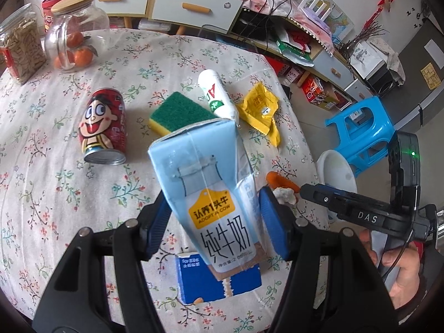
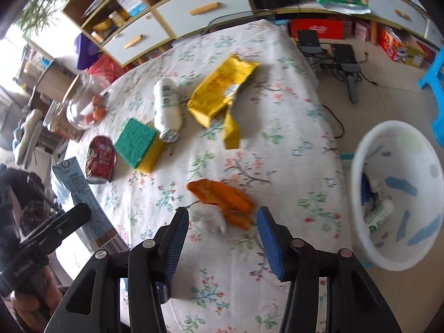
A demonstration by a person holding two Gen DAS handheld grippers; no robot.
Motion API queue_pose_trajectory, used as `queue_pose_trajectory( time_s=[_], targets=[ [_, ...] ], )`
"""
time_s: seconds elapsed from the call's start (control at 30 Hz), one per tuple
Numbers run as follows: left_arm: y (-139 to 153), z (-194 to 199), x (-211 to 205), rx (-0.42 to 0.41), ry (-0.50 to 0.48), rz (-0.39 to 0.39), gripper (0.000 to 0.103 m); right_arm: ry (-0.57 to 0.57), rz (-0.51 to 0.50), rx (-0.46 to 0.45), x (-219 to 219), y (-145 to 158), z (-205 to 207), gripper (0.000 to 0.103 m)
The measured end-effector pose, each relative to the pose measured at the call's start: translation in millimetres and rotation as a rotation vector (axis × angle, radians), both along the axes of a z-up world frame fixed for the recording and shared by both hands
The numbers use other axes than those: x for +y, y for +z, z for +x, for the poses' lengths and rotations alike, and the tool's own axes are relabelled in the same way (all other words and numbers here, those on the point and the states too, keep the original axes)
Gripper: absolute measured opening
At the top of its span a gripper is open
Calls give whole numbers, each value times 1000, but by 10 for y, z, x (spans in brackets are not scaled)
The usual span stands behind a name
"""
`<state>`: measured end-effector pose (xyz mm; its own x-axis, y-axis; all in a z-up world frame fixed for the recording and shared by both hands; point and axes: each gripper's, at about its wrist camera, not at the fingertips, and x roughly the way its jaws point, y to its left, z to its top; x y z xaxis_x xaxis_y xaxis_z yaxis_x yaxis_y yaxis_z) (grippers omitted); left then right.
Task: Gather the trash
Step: 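Grasp the crumpled white tissue beside the orange peel with the right gripper, then carry the tissue over the bucket and open the right gripper while the left carries the carton there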
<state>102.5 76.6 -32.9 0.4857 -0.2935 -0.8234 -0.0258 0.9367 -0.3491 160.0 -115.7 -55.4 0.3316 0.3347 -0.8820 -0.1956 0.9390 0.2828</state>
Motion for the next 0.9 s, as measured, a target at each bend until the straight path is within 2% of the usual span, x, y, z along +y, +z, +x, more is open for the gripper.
queue_pose_trajectory(
  time_s=[0.1,0.23,0.4,0.7,0.9],
  targets=[
    [-14,-35,88,8,14,-5,64,14,-19,1,138,-59,27,49],
    [9,-52,131,3,14,-13,64,34,-36,20,256,-178,65,28],
    [20,-39,153,1,11,-20,64,33,-90,8,294,-226,74,13],
    [65,-20,117,-11,-1,-21,64,-8,-39,-50,52,59,40,10],
    [104,30,-94,-25,-35,3,64,-114,6,-78,-516,258,2,10]
  ],
)
